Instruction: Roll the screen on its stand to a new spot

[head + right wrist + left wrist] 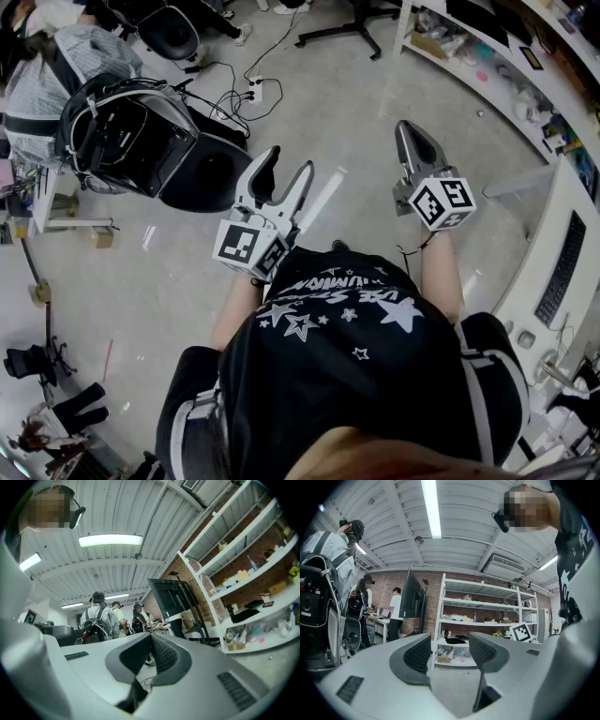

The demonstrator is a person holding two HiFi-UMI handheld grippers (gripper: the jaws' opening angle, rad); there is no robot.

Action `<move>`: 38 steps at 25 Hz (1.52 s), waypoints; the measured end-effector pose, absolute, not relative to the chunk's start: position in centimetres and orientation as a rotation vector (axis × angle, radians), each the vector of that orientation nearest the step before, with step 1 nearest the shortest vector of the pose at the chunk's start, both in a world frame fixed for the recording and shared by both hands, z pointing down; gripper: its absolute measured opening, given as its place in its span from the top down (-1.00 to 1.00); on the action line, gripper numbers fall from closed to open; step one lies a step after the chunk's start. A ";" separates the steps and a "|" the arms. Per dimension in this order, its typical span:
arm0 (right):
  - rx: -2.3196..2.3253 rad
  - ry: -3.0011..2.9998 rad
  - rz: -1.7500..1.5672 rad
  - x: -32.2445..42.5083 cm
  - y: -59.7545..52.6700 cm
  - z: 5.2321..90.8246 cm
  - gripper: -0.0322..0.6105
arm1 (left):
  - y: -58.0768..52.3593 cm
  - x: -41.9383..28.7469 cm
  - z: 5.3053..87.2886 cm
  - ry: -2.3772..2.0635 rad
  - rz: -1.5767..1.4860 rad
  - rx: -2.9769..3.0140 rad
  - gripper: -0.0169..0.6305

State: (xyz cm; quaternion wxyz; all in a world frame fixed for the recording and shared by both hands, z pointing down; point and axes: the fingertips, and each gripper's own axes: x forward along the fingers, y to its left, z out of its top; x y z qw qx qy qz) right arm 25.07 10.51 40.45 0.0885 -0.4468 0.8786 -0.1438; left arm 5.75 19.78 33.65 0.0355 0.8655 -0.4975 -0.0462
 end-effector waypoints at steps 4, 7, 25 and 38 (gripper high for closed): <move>-1.347 2.596 -0.433 27.8 8.9 41.3 0.88 | 18.5 6.8 33.4 -1.582 -0.168 2.632 0.17; -1.356 2.555 -0.475 29.3 7.5 42.0 0.88 | 17.9 7.3 33.9 -1.595 -0.150 2.626 0.17; -1.405 2.600 -0.498 27.3 -4.0 43.8 0.88 | 2.4 3.2 34.5 -1.583 -0.235 2.556 0.17; -1.396 2.664 -0.444 26.1 -18.9 39.0 0.88 | -12.2 0.4 33.0 -1.608 -0.362 2.520 0.18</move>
